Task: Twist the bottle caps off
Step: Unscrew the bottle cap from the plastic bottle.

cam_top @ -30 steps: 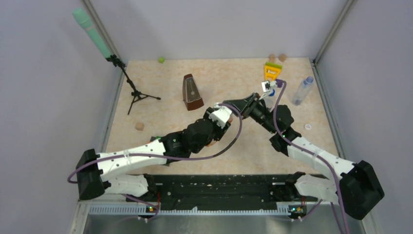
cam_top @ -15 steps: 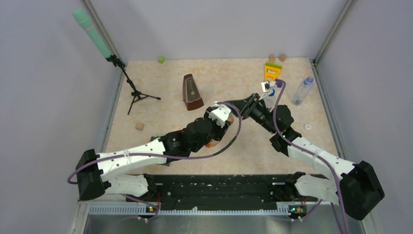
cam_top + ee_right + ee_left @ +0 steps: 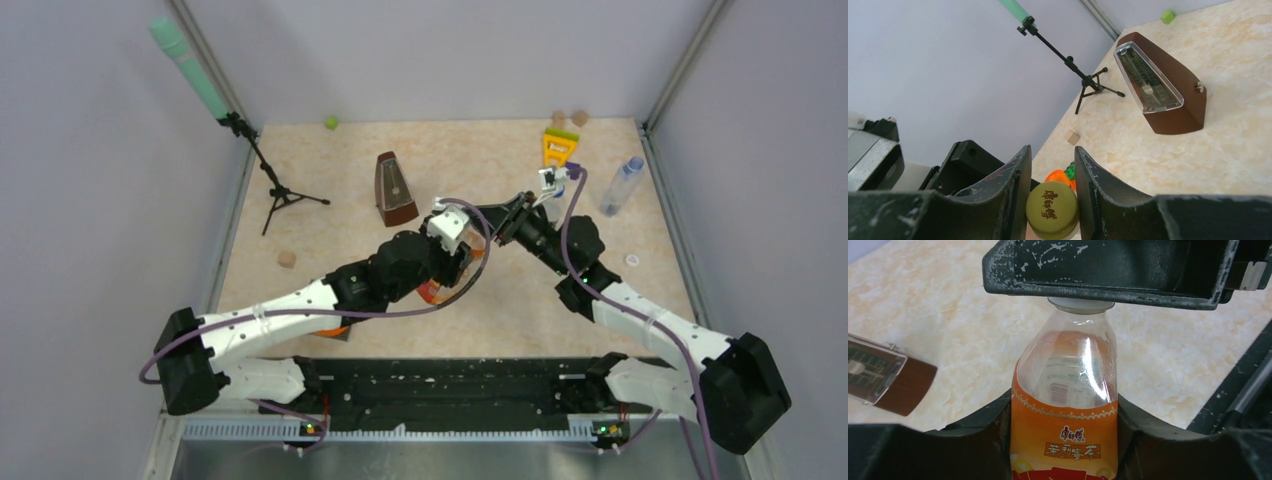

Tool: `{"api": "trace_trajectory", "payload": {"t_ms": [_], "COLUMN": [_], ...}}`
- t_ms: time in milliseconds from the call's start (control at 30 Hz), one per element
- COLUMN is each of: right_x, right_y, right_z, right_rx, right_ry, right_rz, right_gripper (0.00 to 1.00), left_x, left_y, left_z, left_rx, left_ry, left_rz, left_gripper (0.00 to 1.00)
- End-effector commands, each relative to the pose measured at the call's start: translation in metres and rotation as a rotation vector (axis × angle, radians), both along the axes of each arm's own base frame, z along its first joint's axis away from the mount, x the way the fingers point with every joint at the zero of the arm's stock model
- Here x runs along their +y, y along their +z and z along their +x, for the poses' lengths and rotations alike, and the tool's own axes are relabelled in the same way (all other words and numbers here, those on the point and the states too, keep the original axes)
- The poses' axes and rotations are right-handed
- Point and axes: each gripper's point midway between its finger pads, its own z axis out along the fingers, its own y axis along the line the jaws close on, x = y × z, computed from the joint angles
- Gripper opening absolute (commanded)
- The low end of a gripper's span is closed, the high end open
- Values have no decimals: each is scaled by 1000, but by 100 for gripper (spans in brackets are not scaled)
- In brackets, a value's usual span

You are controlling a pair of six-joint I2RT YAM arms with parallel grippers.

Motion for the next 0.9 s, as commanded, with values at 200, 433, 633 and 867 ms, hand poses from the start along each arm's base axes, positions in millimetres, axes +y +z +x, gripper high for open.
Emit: {"api": "trace_trajectory", "payload": {"t_ms": [200, 433, 633, 867], "right_x": [11, 15, 16, 22], "right_y": [28, 40, 48, 57], "right_z": [-22, -36, -50, -77], "right_rx": [-109, -180, -236, -340], "right_ry": [127, 196, 257, 404], "right_rz": [-6, -16, -17, 10], "right_gripper": [0, 0, 0, 0], "left_x": [-8, -16, -15, -7], "left_y": [50, 56, 63, 65], "left_z": [-11, -32, -44, -51], "left_rx": [99, 135, 191, 219], "left_ry": [-243, -419, -558, -631], "left_rz": [-316, -392, -468, -530], "left_gripper": [0, 0, 0, 0]}}
